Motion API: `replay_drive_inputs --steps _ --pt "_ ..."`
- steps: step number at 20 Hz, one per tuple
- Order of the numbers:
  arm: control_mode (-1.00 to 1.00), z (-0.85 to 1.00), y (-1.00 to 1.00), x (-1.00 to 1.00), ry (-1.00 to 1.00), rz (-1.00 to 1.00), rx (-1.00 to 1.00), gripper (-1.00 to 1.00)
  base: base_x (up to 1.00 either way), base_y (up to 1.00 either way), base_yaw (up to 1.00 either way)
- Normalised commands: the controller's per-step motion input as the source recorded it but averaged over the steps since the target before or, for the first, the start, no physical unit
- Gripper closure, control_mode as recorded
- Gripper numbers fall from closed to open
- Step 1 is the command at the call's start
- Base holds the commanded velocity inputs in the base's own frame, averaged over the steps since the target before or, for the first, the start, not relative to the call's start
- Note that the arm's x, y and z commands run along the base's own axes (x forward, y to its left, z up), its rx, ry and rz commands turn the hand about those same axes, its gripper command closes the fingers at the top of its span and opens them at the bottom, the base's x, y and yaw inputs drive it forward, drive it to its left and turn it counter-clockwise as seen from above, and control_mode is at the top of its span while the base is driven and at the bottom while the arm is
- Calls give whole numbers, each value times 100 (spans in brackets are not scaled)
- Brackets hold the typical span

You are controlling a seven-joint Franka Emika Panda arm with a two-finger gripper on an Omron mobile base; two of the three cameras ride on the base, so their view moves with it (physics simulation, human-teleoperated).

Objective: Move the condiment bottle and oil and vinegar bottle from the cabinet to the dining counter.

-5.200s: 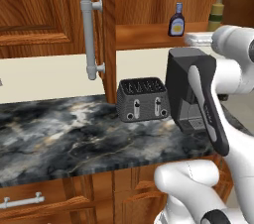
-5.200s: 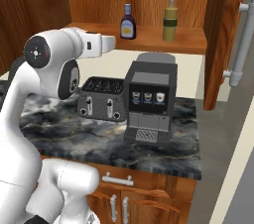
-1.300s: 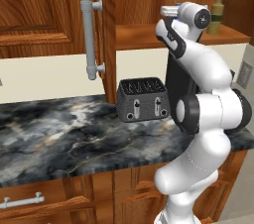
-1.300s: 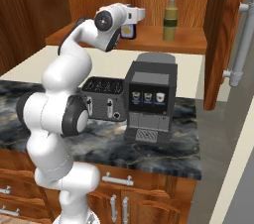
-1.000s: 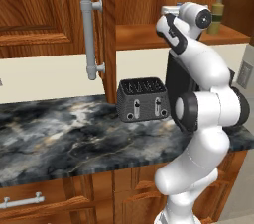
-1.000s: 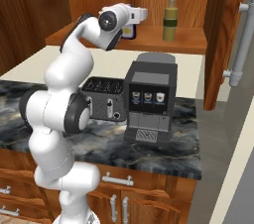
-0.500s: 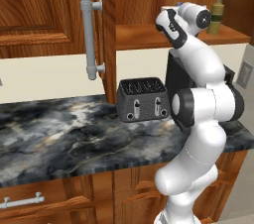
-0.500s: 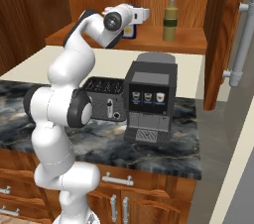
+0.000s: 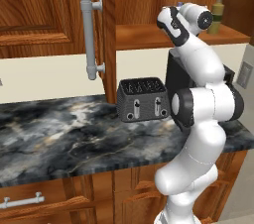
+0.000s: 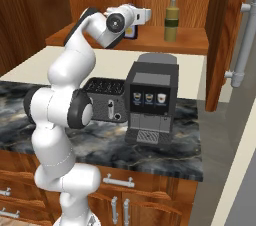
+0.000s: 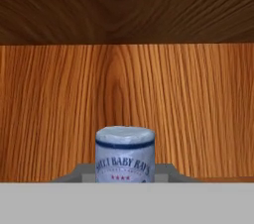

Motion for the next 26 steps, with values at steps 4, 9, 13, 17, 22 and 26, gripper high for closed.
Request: replay_drive_inputs --steps 4,9,13,17,22,26 --pt "-100 0 0 0 0 0 0 100 0 0 0" --pt "-100 0 0 0 0 0 0 100 0 0 0" --pt "-100 0 0 0 0 0 0 100 0 0 0" --pt "-100 0 0 -8 0 0 0 100 0 0 0" --pt "-100 0 0 -39 -2 0 0 100 0 0 0" --pt "-100 0 0 -92 -9 1 0 100 0 0 0"
